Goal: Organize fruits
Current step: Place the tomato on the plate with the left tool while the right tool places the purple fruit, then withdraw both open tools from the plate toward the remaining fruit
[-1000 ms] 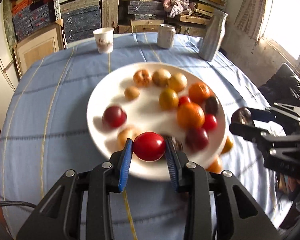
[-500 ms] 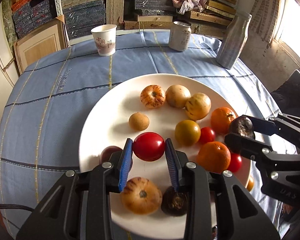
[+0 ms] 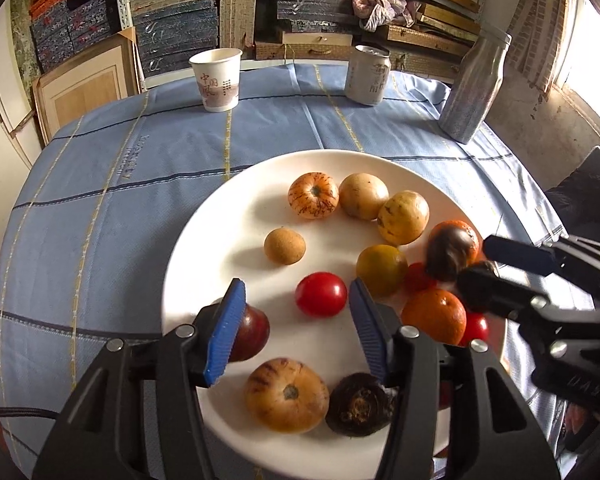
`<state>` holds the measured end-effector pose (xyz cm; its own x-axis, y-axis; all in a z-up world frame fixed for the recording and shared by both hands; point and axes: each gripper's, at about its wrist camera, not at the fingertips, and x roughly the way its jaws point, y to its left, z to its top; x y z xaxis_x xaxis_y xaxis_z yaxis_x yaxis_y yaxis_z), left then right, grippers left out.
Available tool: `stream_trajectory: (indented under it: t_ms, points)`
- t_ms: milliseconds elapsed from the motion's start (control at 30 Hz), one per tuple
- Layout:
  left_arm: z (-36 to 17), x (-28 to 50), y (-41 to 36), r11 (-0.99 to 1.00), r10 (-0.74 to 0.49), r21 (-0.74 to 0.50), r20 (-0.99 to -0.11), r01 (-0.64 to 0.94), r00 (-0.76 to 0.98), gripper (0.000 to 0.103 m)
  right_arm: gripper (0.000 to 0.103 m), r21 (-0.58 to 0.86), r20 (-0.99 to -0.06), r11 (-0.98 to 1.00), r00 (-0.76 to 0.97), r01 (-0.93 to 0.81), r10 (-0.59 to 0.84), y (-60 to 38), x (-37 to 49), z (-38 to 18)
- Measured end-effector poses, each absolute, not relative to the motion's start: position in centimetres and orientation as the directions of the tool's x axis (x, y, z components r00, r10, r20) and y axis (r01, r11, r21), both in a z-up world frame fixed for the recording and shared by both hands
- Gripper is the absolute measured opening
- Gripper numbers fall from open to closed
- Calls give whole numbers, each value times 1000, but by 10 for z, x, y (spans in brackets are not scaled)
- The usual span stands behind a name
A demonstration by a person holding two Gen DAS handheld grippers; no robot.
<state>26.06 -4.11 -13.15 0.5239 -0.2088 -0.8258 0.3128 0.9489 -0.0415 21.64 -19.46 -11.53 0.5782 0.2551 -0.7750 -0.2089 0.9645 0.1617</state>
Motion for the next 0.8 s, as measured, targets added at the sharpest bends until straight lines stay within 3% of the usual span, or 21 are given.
stream_trajectory:
  t_ms: [233, 433, 633, 800]
  points:
    - [-116, 234, -24, 955, -206, -44, -810, 293, 549, 60, 44, 162, -732, 966, 633, -200, 254, -204, 193, -86]
    - [-112, 193, -8, 959, -208, -57, -810, 279, 549, 64, 55, 179, -695, 970, 677, -166, 244, -222, 150, -68]
    - [-129, 143, -9, 945, -231, -71, -838, 320, 495, 64, 69, 221, -719, 968, 650, -121, 246, -237, 104, -90]
    - [-147, 106, -22, 916, -264, -81, -857, 392, 442, 70, 69, 259, -774, 965, 586, -49, 238, -252, 67, -127]
